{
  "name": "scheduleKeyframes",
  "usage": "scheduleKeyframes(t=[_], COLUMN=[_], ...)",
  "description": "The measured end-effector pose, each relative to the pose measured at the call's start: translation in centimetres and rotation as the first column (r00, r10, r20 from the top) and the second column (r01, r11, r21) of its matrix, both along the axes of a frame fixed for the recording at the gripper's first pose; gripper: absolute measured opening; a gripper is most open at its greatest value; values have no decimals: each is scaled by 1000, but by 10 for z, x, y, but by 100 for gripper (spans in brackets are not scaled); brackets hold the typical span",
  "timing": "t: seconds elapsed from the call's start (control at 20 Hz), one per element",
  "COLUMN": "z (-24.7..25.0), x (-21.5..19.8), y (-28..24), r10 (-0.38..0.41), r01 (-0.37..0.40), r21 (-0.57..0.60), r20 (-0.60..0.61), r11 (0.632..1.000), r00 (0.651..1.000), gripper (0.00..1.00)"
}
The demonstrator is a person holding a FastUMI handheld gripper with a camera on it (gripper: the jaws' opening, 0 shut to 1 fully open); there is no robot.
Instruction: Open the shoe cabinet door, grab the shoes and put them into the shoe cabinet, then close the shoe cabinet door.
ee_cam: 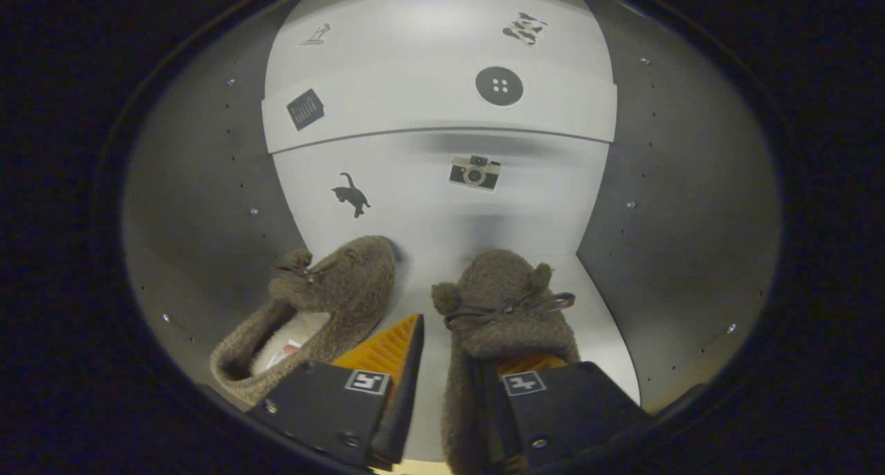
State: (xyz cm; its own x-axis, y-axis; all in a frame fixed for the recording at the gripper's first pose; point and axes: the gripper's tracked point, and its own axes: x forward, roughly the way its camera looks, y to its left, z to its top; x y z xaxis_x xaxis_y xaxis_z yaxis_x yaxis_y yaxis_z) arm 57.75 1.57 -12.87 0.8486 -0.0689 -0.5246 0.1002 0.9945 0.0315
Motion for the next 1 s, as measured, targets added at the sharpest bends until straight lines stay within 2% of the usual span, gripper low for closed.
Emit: scheduleKeyframes(t=[0.15, 0.25, 0.6, 0.75, 0.85, 1.0], z=[12, 19, 38, 37, 40, 52], x=[-14, -26, -64, -84, -103, -139], y=[2, 5, -1, 3, 3, 14], r10=[1, 11, -3, 15, 10, 40], r01=[-1, -9, 12, -6, 2, -25], r21=[-1, -24, -71, -66, -79, -83], r20=[33, 55, 123, 128, 147, 190], r11=[1000, 1000, 997, 998, 997, 996], r00=[999, 998, 992, 992, 989, 981], gripper=[68, 78, 78, 100, 100, 100])
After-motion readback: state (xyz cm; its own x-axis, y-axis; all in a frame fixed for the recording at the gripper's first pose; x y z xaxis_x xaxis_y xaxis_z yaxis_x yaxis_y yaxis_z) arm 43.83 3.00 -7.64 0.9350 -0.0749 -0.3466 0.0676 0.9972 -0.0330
